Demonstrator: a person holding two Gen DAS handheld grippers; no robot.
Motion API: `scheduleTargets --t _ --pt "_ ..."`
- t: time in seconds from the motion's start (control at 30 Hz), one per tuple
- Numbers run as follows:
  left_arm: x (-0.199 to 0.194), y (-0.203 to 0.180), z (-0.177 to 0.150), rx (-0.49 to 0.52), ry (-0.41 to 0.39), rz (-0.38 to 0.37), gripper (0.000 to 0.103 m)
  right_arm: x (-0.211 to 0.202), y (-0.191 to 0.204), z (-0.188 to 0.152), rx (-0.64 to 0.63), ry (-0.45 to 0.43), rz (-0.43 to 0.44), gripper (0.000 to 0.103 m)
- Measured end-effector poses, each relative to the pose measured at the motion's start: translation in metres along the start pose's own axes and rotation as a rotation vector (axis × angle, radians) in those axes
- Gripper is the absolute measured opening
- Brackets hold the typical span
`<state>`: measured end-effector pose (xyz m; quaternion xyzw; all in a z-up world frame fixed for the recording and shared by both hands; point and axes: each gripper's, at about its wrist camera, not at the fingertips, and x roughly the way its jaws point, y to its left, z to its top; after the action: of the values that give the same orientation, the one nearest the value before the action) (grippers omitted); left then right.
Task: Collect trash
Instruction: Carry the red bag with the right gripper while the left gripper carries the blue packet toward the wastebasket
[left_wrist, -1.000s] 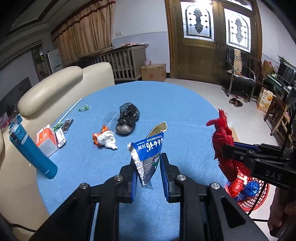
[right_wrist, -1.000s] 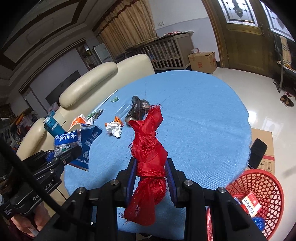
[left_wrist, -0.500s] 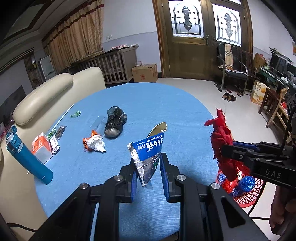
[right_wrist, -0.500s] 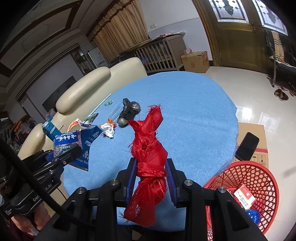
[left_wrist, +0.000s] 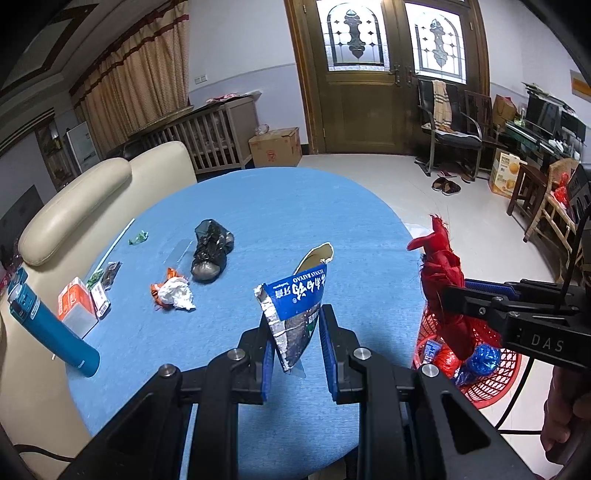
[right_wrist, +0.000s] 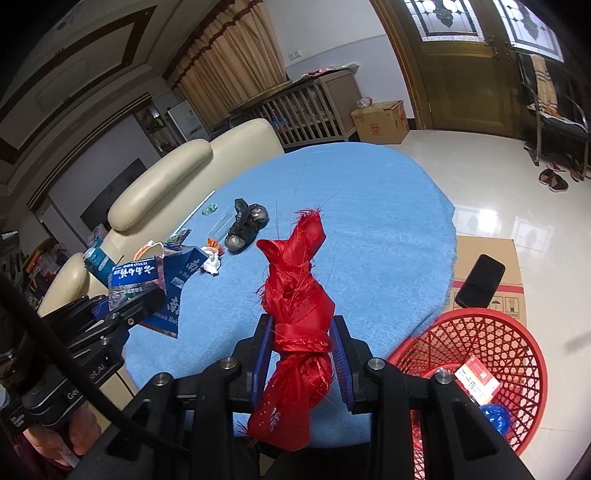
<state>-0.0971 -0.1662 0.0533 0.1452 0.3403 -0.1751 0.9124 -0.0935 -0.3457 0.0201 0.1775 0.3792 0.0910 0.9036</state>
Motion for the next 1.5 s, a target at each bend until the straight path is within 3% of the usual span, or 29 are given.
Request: scheduleTargets --t 1.5 --pt "0.003 -0.100 0.015 0.236 0.019 -0.085 0.024 -0.059 -0.080 -0.017 0.164 -0.047 -0.066 0.034"
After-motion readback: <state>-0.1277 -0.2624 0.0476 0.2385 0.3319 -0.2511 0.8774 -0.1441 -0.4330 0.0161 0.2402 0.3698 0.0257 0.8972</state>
